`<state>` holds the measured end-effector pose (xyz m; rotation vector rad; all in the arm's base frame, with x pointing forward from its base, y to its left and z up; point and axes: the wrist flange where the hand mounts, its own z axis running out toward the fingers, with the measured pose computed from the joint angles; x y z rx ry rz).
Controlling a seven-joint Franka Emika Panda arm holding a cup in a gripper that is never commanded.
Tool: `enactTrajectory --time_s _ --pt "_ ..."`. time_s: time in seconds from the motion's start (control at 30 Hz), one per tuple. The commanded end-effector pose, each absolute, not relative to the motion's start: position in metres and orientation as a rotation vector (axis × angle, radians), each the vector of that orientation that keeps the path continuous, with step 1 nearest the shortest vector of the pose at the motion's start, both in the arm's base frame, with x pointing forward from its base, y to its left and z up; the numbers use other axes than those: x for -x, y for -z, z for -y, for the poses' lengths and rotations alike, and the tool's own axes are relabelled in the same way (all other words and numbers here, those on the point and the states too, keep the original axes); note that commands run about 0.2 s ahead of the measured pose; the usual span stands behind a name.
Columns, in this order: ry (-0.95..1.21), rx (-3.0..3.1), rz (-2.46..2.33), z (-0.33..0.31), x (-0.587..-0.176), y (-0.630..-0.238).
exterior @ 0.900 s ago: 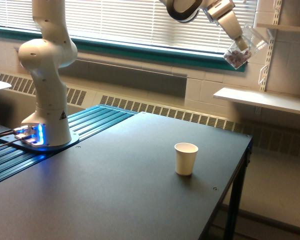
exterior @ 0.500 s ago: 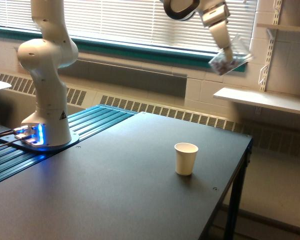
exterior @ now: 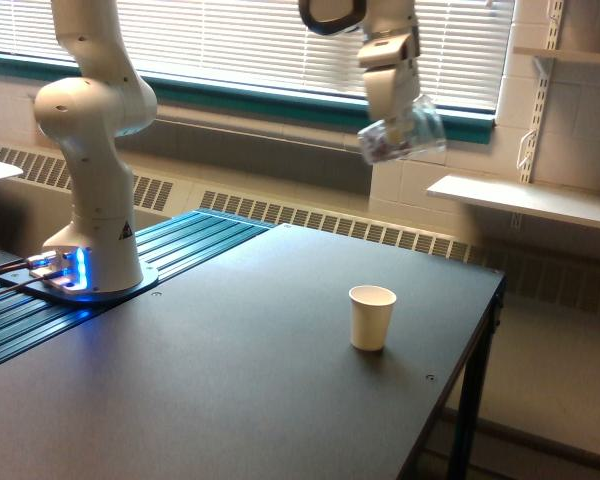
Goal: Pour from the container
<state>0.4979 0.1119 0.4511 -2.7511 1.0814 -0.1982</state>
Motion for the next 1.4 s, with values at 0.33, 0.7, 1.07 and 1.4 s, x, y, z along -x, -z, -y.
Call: enactTrajectory --time_s 0.33,0.7,1.07,1.4 --pt "-0.085 2.581 -1.468 -0.044 -0.484 -0.408" --pt "-0.268 2.505 -1.574 -0.021 -0.488 -0.367" --pt "-0.434 2.488 -1.603 -0.022 -0.500 -0.328" --pt "-0.511 2.484 -1.625 -0.038 -0.510 -0.312"
